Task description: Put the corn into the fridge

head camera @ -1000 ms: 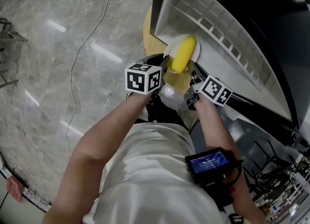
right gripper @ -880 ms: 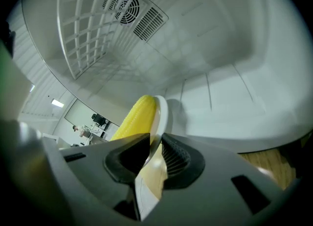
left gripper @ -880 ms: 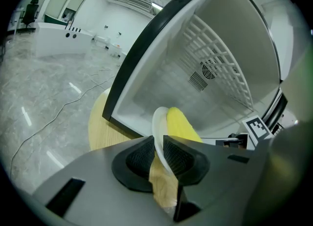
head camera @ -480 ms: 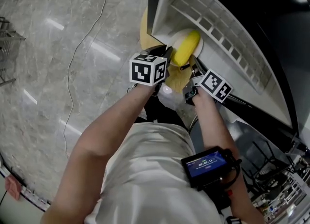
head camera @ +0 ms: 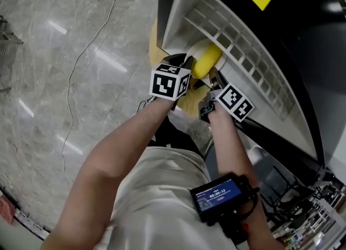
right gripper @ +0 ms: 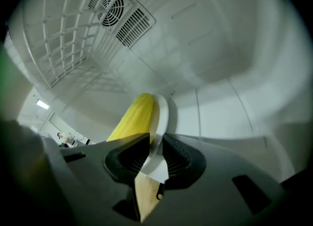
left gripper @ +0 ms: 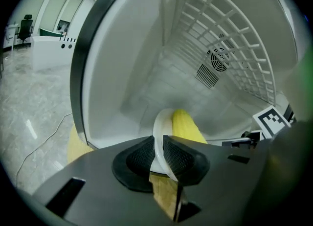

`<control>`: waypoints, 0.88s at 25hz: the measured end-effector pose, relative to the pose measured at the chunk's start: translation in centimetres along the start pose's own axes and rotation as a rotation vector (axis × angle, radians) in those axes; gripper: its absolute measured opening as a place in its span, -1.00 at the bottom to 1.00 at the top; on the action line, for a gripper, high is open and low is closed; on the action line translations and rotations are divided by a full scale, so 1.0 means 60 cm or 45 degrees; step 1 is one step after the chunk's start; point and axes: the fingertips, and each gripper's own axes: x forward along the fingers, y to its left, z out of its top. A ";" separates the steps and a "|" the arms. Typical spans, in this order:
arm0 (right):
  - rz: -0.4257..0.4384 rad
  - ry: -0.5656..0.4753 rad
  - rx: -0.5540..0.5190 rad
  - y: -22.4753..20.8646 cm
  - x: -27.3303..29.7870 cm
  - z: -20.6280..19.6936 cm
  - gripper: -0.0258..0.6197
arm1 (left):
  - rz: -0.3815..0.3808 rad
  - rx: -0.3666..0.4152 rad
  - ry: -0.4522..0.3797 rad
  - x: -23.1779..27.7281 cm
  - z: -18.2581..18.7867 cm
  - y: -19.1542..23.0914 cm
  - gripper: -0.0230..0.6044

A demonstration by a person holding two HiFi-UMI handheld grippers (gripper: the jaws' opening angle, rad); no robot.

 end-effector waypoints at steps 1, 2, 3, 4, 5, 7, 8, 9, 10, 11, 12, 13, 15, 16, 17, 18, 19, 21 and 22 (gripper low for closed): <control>-0.009 -0.001 0.001 -0.005 0.001 0.004 -0.73 | 0.009 0.014 0.002 0.005 0.001 -0.003 -0.73; -0.019 -0.003 0.002 -0.009 0.001 0.007 -0.72 | 0.018 0.028 0.003 0.010 0.003 -0.006 -0.73; -0.028 -0.006 0.000 -0.012 0.001 0.011 -0.72 | 0.026 0.042 0.004 0.015 0.005 -0.009 -0.73; -0.036 -0.010 -0.003 -0.013 0.002 0.015 -0.72 | 0.034 0.054 0.006 0.019 0.008 -0.010 -0.73; -0.046 -0.013 -0.009 -0.012 0.003 0.018 -0.72 | 0.039 0.065 0.009 0.022 0.011 -0.010 -0.73; -0.071 -0.014 -0.028 -0.013 0.004 0.025 -0.72 | 0.044 0.085 0.016 0.028 0.015 -0.011 -0.73; -0.084 -0.013 -0.037 -0.014 0.004 0.028 -0.72 | 0.047 0.096 0.019 0.031 0.016 -0.013 -0.73; -0.097 -0.012 -0.047 -0.015 0.003 0.031 -0.72 | 0.051 0.106 0.022 0.033 0.016 -0.014 -0.73; -0.109 -0.012 -0.058 -0.016 0.003 0.034 -0.72 | 0.057 0.115 0.024 0.036 0.017 -0.015 -0.73; -0.121 -0.013 -0.069 -0.017 0.004 0.037 -0.72 | 0.063 0.121 0.026 0.039 0.017 -0.016 -0.73; -0.130 -0.014 -0.080 -0.017 0.004 0.039 -0.72 | 0.068 0.126 0.029 0.041 0.018 -0.016 -0.73; -0.138 -0.014 -0.090 -0.018 0.005 0.041 -0.72 | 0.074 0.132 0.035 0.044 0.019 -0.016 -0.73; -0.154 -0.013 -0.100 -0.021 0.006 0.043 -0.72 | 0.081 0.151 0.054 0.049 0.019 -0.018 -0.73; -0.164 -0.014 -0.099 -0.024 0.004 0.043 -0.72 | 0.080 0.161 0.068 0.051 0.016 -0.020 -0.73; -0.176 -0.015 -0.097 -0.028 0.001 0.042 -0.72 | 0.077 0.168 0.082 0.053 0.013 -0.023 -0.73; -0.189 -0.015 -0.100 -0.031 -0.001 0.040 -0.72 | 0.073 0.171 0.094 0.054 0.009 -0.026 -0.73; -0.200 -0.013 -0.110 -0.033 -0.001 0.039 -0.72 | 0.071 0.174 0.100 0.055 0.008 -0.026 -0.73; -0.208 -0.012 -0.150 -0.031 0.011 0.045 -0.71 | 0.081 0.188 0.092 0.062 0.015 -0.018 -0.73; -0.206 -0.016 -0.169 -0.028 0.021 0.052 -0.70 | 0.091 0.202 0.083 0.066 0.024 -0.011 -0.73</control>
